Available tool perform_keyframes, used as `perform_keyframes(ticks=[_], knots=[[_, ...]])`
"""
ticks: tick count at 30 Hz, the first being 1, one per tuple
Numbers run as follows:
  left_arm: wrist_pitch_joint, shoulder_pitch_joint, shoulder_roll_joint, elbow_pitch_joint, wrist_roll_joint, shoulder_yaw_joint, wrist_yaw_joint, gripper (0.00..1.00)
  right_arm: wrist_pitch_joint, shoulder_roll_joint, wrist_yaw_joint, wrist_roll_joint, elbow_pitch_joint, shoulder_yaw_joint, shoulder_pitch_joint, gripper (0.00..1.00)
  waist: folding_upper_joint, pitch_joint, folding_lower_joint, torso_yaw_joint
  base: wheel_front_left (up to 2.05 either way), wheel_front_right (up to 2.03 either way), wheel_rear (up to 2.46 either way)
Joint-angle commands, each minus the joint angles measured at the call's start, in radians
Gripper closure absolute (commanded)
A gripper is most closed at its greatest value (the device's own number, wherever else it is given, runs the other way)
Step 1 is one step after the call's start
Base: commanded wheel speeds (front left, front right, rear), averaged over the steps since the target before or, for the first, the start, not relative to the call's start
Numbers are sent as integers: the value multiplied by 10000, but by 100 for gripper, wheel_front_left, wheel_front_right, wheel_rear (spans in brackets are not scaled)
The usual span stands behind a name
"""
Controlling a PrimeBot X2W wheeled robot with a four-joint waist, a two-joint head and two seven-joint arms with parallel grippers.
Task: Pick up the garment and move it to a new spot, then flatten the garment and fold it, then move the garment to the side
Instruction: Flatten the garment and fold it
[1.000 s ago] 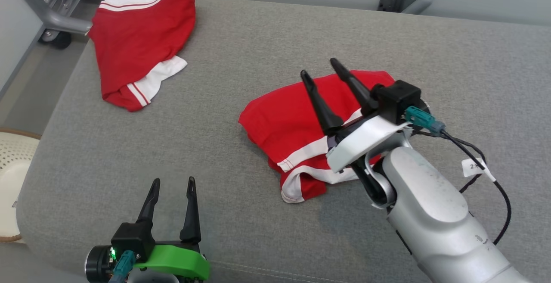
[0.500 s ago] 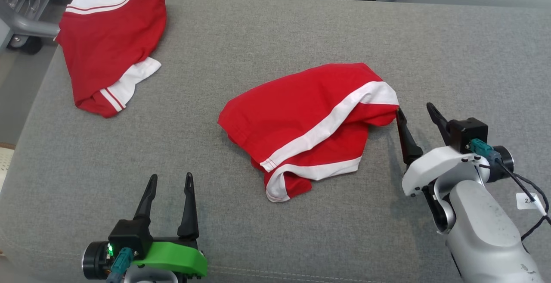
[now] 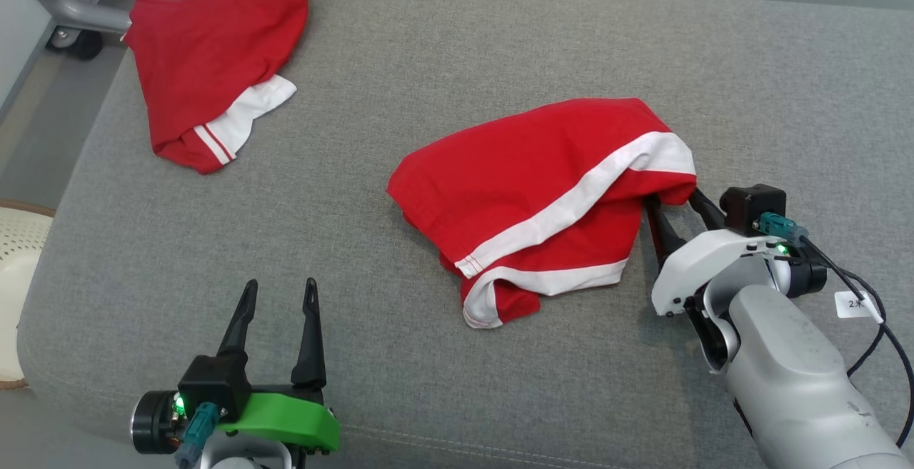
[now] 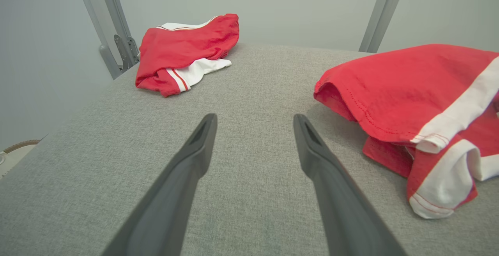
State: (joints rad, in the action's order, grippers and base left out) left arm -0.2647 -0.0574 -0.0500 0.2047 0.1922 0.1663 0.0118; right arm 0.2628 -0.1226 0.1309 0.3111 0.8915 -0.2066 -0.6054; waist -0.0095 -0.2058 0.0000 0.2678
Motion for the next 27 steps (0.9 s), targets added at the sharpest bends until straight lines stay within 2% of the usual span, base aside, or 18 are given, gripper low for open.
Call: perform_keyframes(ticks=[1,5,15,20,27], knots=[[5,-90,-8,6,-50,-36,-30,0,30,-68,-3,84,56,-75,-72,100,95,-19,0,9,0,0,0],[5,-36,-8,-12,-99,-110,0,0,30,-224,-3,251,-314,-254,-279,100,95,-5,0,-139,0,0,0],[5,20,-10,-36,-95,-126,-14,0,30,-475,-3,-533,-2344,579,-186,100,95,154,0,-935,0,0,0],[5,-16,-10,2,-55,-91,-7,0,30,-600,-3,-762,-2352,502,-354,100,95,158,0,-1211,0,0,0],[5,-41,-10,61,34,48,22,0,30,-658,-3,-905,-1890,546,-919,100,95,250,0,-1128,0,0,0]])
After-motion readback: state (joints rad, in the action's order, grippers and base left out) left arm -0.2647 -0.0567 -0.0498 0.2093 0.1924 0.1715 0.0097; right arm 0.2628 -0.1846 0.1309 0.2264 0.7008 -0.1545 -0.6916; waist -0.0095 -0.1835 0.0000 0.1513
